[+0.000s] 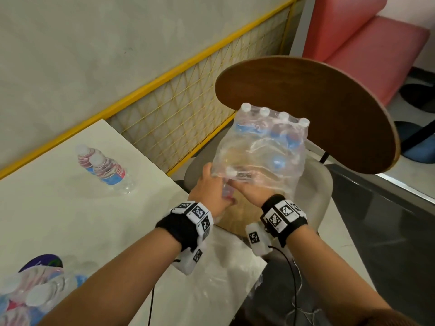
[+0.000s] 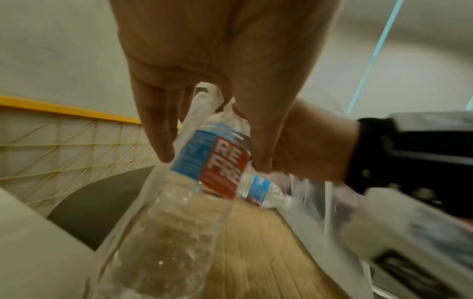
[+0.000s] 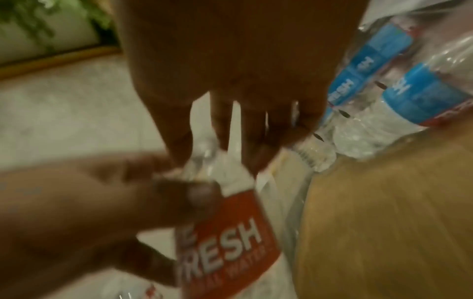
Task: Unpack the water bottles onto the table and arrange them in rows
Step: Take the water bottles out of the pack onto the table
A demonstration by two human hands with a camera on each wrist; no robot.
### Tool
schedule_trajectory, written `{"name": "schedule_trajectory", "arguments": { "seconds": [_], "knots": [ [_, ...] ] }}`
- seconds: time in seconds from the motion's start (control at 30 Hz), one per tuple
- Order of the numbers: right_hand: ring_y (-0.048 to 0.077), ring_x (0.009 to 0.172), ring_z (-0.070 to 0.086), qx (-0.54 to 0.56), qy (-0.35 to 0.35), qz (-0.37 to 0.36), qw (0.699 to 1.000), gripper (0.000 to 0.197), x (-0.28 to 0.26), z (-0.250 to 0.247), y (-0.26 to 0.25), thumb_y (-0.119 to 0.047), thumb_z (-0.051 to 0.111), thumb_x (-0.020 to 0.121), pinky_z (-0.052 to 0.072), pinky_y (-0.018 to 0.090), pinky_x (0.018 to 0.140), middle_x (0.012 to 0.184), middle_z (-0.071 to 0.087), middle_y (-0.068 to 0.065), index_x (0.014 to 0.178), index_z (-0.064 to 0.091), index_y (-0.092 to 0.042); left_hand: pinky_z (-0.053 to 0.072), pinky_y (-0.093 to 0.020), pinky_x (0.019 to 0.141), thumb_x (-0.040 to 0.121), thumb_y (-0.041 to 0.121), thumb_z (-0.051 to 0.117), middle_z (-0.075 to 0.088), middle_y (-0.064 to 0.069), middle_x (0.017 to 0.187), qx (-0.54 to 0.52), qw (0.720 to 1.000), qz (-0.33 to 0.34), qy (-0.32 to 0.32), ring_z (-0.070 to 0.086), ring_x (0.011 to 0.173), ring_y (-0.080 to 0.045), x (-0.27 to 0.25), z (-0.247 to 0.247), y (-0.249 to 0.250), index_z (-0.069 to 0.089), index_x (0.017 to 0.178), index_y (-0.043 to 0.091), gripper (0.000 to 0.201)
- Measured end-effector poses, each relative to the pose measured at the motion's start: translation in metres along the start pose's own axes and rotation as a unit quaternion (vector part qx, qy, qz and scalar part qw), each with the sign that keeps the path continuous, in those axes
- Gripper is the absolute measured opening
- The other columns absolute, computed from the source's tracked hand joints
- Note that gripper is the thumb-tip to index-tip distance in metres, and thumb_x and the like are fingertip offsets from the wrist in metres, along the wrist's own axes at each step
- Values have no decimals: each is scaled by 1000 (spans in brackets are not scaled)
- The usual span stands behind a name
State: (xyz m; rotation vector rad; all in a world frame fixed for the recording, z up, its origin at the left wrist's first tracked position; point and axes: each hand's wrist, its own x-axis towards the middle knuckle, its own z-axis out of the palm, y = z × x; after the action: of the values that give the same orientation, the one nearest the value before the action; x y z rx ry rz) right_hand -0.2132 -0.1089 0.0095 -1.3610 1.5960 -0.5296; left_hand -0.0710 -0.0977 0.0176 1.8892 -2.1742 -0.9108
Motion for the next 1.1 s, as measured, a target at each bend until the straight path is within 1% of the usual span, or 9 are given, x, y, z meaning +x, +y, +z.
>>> {"name": "schedule_trajectory", "arguments": {
  "seconds": [0.1,0.27,0.37,0.5,0.67,0.77,0.87,0.97,1.1],
  "knots": [
    [16,123,52,-39,-69,49,996,55,-13,-6,20,-41,69,81,37,26,103,130,57,-5,131,53,-22,51,-38,90,73,36,74,34,-4,131,-25,999,-28,-16,61,99,-25,6,2,-5,48,127,16,63],
    [29,127,46,-93,34,214,972,55,-17,-28,52,-23,55,93,49,6,69,141,42,17,139,37,0,51,-38,91,73,34,73,44,-1,122,-18,1000,-4,-24,61,99,-23,2,6,-7,52,121,20,54],
    [27,122,49,-183,13,232,955,53,-16,-26,49,-29,62,88,43,27,98,137,48,12,134,48,-6,49,-38,94,71,32,75,48,-2,121,-43,999,-8,-21,59,102,-22,0,6,-11,53,119,20,54],
    [28,134,38,-284,8,221,933,59,-9,-26,56,-23,56,92,36,39,108,150,34,8,145,32,-13,49,-36,96,68,29,77,40,-3,126,-70,997,-16,-8,59,101,-22,-2,5,-17,52,124,18,62],
    [27,143,22,-335,-27,146,931,66,-21,-4,67,-17,42,96,31,19,110,159,8,10,152,8,-18,44,-42,102,63,36,76,19,7,142,-59,998,-30,3,46,124,-27,-10,6,-23,53,123,25,66],
    [23,134,37,-323,-12,100,941,64,-24,12,55,-36,49,91,36,34,105,154,27,0,147,20,-32,37,-37,108,59,37,81,8,5,147,-44,999,-22,1,35,132,-26,-22,-5,-29,58,115,24,62],
    [27,129,44,-347,34,77,934,50,-30,22,31,-32,37,100,36,35,102,142,43,13,146,28,-13,41,-32,103,62,26,84,15,-2,147,-83,996,-24,-20,43,125,-24,-44,-16,-39,55,115,25,61],
    [30,103,60,-351,92,30,931,42,-51,29,0,-39,39,96,44,34,82,113,64,14,128,52,-14,47,-28,80,68,30,82,54,-6,108,-88,996,-22,-23,57,99,-26,-70,-21,-48,50,108,22,52],
    [31,101,60,-356,51,-53,932,40,-90,44,-38,-40,51,88,46,34,83,112,66,13,120,60,-19,51,-35,78,71,35,78,54,-3,94,-40,998,-26,-31,57,87,-27,-108,-37,-58,45,109,20,53]
  ]
}}
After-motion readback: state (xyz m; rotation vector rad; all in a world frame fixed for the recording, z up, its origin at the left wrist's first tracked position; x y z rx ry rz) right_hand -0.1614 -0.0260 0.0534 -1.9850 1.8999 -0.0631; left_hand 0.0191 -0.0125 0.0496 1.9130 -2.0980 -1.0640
